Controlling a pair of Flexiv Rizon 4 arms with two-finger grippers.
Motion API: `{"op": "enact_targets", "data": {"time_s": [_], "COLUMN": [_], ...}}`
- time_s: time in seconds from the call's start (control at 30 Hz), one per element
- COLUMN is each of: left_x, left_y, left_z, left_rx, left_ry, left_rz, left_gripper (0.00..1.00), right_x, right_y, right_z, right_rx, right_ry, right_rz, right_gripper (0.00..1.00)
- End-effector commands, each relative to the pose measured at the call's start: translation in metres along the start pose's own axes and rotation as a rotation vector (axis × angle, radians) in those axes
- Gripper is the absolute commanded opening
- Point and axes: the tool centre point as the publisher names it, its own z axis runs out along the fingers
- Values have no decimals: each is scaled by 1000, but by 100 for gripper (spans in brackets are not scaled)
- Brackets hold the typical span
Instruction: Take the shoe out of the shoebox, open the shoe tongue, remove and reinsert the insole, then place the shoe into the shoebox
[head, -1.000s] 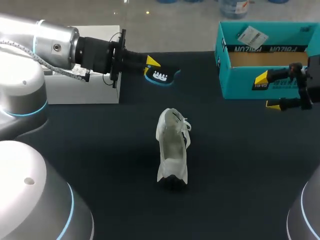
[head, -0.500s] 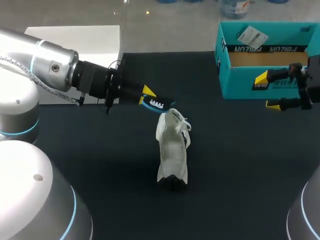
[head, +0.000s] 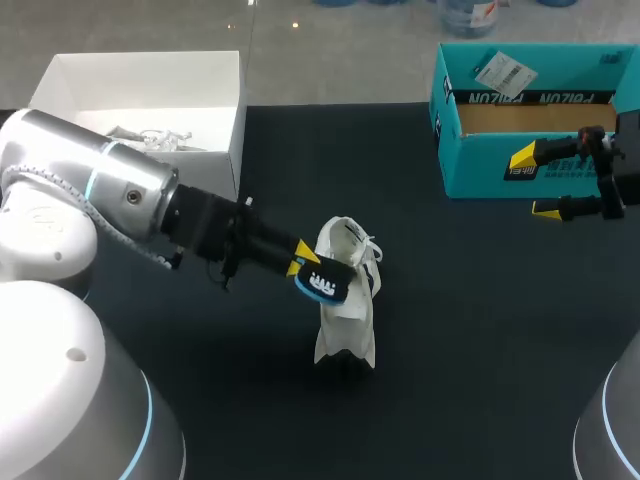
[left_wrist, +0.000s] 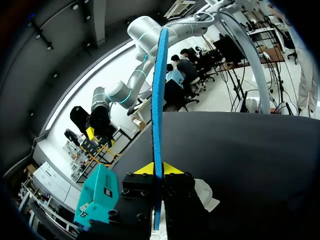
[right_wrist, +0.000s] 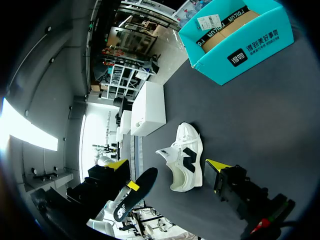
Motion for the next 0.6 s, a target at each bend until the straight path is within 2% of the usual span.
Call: {"op": "enact_targets", "data": {"time_s": [0.03,0.23,0.6], "left_x": [6,21,39], "left_y": [0,0,31], "left_z": [12,18,26], "left_rx": [9,6,-6], "left_ry": [-1,4,27], "left_rz": [-25,-54,-103], "left_gripper": [0,0,0], "right_x": [1,1,1], "right_y": [-1,-1,-1], "right_z": [1,1,1], "right_rx": [-1,-1,-1], "right_ry": [-5,-5,-5], "right_rz": [2,2,2], "right_gripper": [100,100,100]}}
